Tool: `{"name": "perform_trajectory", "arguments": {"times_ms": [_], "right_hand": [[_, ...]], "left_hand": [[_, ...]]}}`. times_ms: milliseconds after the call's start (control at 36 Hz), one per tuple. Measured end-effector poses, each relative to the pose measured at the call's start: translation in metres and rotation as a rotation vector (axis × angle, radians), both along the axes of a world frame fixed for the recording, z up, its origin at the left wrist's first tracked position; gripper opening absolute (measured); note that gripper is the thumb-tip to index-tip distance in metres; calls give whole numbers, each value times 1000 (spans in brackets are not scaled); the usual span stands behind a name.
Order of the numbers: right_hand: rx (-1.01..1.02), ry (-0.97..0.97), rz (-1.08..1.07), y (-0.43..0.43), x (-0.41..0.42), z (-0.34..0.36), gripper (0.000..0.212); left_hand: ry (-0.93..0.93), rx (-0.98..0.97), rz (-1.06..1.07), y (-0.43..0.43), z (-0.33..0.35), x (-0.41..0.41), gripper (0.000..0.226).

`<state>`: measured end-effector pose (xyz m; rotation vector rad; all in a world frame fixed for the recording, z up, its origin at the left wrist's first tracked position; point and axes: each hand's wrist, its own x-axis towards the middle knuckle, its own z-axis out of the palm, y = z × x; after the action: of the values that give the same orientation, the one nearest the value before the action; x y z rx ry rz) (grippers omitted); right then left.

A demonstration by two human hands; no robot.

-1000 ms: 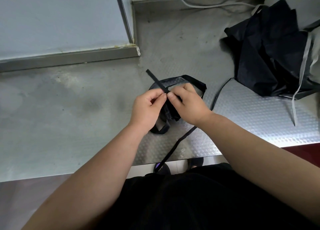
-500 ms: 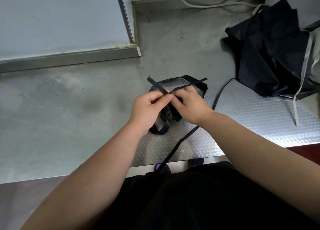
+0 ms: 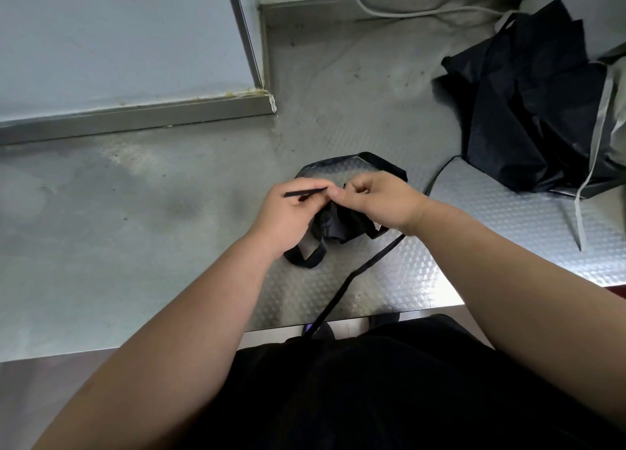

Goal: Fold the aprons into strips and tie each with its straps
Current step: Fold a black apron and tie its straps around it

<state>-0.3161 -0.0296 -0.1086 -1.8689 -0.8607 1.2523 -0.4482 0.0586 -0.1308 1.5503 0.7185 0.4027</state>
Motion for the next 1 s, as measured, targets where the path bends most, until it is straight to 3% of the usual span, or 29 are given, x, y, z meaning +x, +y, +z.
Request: {"name": "perform_trajectory", "arguments": {"times_ms": [139,194,250,389,472,583,722,889,1000], "right_hand": [[-92,-199,161,1,6,4,35],[-78,-337,177,1,6,5,37],[-87,-355,167,1,7,3,38],[-80,155,-3,-1,9,6,13],[-61,268,-32,-3,12,2,27],[-90,20,94,-5,8,3,42],[-125,-186,211,-6,11,9,39],[-139,-207,212,-2,10,10,39],[-162,-364,271,3,9,11,45]], "left_hand": [[0,-28,5,0,2,-3,26],[-2,-27,-2,1,4,-1,23],[-3,-27,-4,-1,6,0,22],[28,-51,52,-2,5,0,15],[16,-47,37,-3,5,2,22],[18,-16,-3,-2,7,2,29],[42,20,-57,1,8,2,24],[45,-19,-36,2,9,3,19],[34,-32,-14,1,9,4,17]]}}
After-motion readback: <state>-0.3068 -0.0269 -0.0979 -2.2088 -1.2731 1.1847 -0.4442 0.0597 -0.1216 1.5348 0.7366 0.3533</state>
